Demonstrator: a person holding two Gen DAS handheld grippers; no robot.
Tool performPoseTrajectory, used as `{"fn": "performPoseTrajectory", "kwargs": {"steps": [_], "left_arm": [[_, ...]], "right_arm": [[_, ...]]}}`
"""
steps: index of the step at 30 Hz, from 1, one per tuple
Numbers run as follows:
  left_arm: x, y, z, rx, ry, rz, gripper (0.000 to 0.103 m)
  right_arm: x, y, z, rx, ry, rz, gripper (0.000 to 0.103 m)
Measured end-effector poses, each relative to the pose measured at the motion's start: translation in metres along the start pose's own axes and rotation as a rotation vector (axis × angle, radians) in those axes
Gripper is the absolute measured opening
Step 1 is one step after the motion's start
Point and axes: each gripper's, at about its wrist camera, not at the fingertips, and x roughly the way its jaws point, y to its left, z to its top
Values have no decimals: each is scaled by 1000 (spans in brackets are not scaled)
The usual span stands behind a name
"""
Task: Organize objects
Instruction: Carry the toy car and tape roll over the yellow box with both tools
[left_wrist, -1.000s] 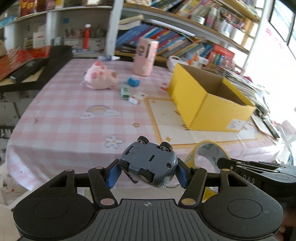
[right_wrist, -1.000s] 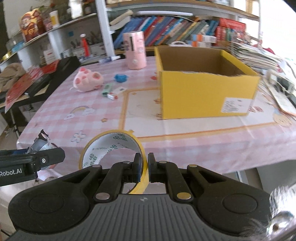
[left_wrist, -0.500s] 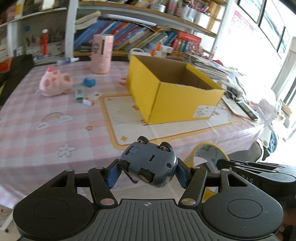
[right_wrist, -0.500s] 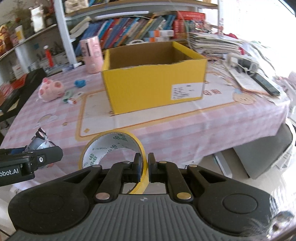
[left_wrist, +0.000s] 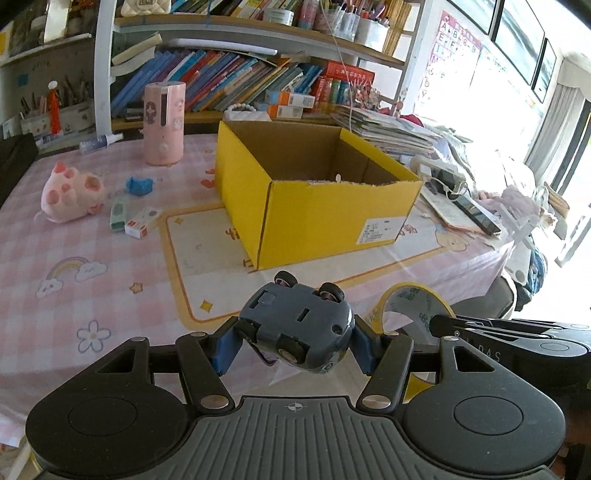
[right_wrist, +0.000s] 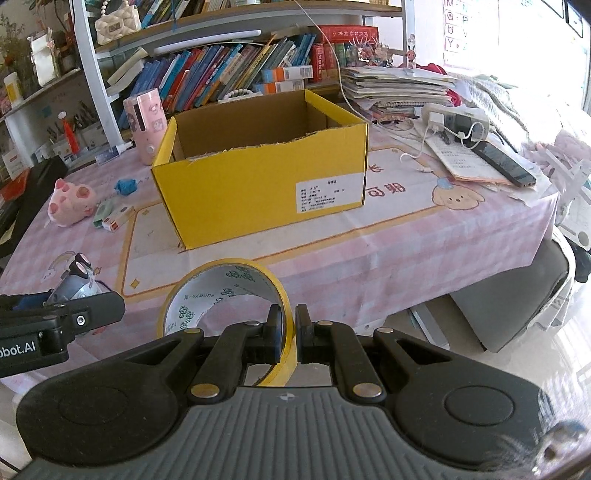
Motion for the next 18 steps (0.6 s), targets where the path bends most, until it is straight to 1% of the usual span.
{"fn": "performPoseTrajectory", "kwargs": {"steps": [11,18], "left_arm": [[15,-7,19,15,-21,9,61],[21,-18,38,53,-80,9,61]], "right_arm": [[16,-9,23,-7,1,8,7],[24,-17,42,-8,-25,9,7]]}}
